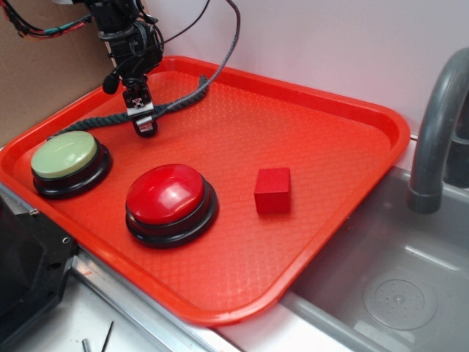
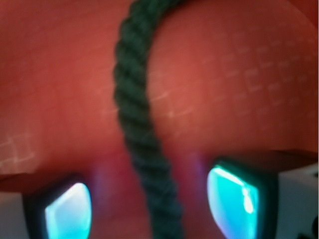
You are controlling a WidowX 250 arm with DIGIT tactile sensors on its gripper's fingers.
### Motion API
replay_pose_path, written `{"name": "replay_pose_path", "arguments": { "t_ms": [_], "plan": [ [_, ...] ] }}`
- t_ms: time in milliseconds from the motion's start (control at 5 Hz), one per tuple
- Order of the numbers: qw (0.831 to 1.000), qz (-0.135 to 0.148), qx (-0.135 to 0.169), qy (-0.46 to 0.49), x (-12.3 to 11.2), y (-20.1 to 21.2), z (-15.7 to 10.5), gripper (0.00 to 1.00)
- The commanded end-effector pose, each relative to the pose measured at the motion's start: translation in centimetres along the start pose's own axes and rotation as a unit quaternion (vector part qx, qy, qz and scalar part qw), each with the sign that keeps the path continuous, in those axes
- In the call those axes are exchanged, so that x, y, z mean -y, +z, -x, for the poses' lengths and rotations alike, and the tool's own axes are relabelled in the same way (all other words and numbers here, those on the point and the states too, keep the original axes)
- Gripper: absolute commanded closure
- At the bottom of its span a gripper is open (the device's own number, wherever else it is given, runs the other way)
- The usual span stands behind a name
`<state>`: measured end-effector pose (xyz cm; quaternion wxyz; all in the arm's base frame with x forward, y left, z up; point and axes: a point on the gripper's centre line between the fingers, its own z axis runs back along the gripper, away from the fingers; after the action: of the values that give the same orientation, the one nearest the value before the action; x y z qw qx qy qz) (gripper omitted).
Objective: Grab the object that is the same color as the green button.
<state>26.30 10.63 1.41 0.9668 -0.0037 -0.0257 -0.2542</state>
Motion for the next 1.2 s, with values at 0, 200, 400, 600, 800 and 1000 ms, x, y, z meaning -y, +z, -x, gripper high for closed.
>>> {"name": "replay_pose_path", "arguments": {
  "t_ms": [0,200,400,600,800,1000],
  "plan": [
    [0.999,0.030,-0.021,-0.039,-0.6,-1.3,0.0,1.00],
    [0.998,0.029,-0.021,-0.048,-0.3,-1.2,-0.2,1.00],
    [0.997,0.034,-0.026,-0.060,0.0,-1.2,-0.3,1.00],
    [0.998,0.027,-0.027,-0.057,0.3,-0.8,-0.4,1.00],
    [0.998,0.008,-0.042,-0.043,0.6,-0.2,-0.5,1.00],
    [0.998,-0.024,-0.053,0.033,1.7,3.5,-1.2,1.00]
  ]
}}
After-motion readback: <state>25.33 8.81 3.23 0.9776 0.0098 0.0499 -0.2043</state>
